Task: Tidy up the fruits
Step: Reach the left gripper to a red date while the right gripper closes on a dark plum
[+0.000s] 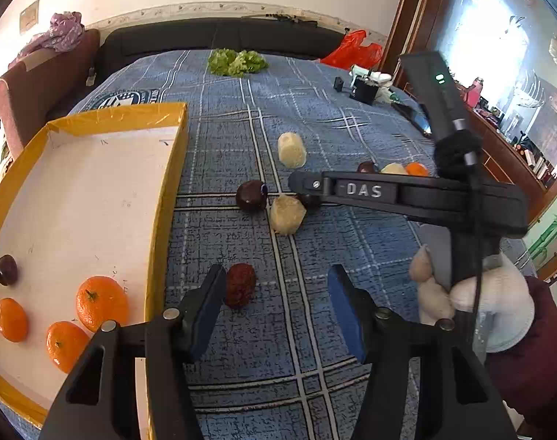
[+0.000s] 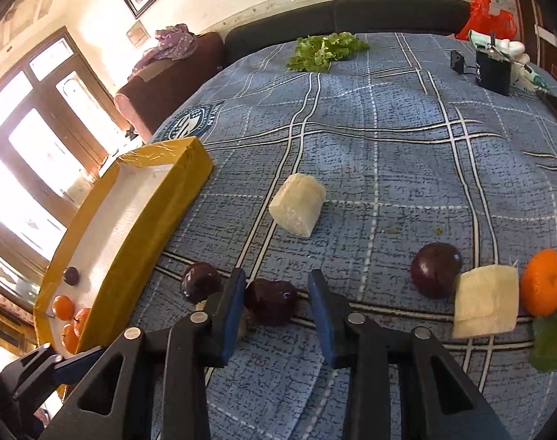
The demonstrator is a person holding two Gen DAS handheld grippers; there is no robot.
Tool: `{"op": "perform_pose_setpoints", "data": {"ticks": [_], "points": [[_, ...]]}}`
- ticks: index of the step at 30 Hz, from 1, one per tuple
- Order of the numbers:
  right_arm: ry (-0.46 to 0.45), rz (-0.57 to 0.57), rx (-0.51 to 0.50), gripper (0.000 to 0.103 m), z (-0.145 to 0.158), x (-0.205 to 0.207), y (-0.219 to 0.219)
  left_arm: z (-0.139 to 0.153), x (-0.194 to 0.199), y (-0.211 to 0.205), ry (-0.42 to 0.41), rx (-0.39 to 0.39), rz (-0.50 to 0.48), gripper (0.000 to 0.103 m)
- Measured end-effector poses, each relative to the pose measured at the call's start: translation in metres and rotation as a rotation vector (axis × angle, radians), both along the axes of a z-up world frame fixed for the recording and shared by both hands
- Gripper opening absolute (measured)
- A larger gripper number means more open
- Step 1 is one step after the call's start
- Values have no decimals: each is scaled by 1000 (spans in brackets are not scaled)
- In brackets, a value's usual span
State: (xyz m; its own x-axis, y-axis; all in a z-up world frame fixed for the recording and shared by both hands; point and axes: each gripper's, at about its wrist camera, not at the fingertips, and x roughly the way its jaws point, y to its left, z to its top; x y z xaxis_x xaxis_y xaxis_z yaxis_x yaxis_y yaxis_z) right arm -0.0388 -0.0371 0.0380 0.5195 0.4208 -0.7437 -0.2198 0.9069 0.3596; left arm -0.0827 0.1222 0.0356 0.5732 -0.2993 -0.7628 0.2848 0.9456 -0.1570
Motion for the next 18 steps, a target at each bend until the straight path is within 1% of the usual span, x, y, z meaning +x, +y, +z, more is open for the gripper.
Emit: {"op": "perform_pose_setpoints", "data": {"ticks": [3, 7, 8, 11, 15, 18], "points": [[-14, 9, -1, 32, 2, 0, 2, -5, 4, 0, 9, 18, 9, 53], [-4, 11, 34, 32, 1, -1, -4, -6, 9, -3, 12, 27, 1, 51], [3, 10, 49, 32, 1, 0, -7, -7, 9, -4, 13, 35, -1, 49], [26, -6, 104, 32, -1, 3, -16, -8, 9, -7, 9, 60, -6, 48], [51, -45, 155, 32, -4, 5, -31, -8, 9, -3, 9, 63, -6, 38], [64, -63, 173, 32, -7, 6, -36, -8, 11, 0, 13, 69, -9, 35]]}}
